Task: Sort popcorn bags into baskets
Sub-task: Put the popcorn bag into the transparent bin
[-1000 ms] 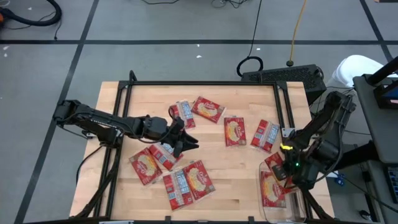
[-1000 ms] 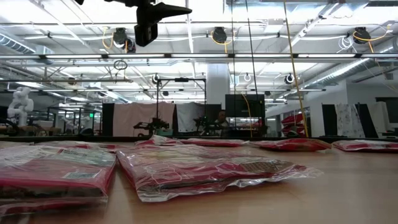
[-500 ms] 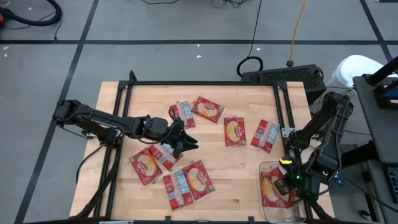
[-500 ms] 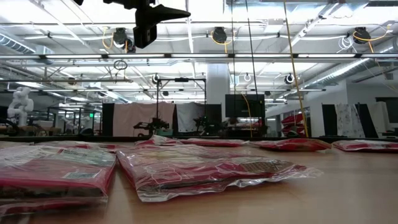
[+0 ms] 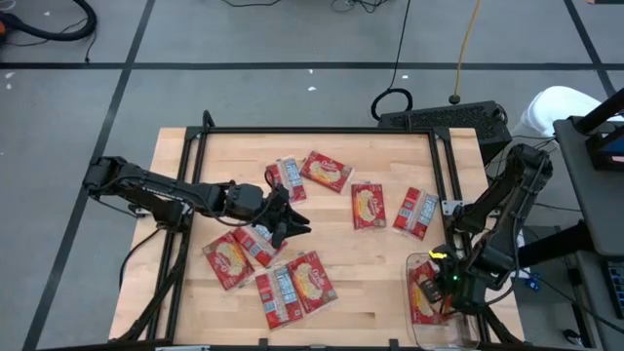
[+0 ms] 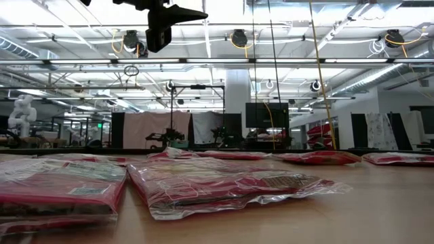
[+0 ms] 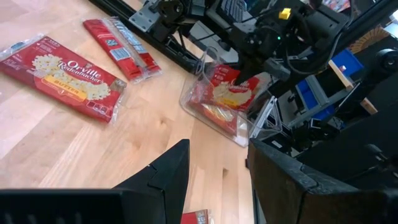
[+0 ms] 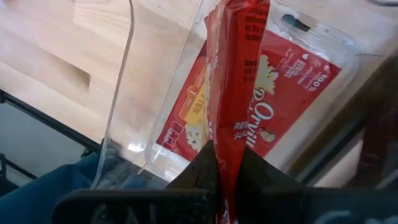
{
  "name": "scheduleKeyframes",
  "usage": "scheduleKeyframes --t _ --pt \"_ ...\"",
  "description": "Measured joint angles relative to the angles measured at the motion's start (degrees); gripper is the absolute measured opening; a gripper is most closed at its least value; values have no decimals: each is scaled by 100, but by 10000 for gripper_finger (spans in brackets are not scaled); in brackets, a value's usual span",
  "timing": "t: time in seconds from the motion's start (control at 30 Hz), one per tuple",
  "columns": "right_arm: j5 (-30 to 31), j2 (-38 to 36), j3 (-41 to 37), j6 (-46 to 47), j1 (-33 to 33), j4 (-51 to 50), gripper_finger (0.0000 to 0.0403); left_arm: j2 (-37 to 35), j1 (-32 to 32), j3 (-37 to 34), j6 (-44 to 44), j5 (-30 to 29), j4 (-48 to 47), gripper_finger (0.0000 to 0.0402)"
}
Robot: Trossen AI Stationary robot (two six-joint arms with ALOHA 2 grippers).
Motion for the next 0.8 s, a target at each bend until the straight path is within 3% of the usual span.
scheduleKeyframes --t 0.17,0.4,0.6,0.8 --pt "134 0 -116 -35 -147 162 23 0 12 0 12 -7 1 166" --pt "296 -2 -116 -205 -334 529 79 0 13 0 39 -105 0 166" --pt "-133 57 -116 -223 -326 477 125 0 13 0 39 -155 0 166" --pt "-463 83 -208 -328 -310 535 133 0 13 0 94 -160 0 166"
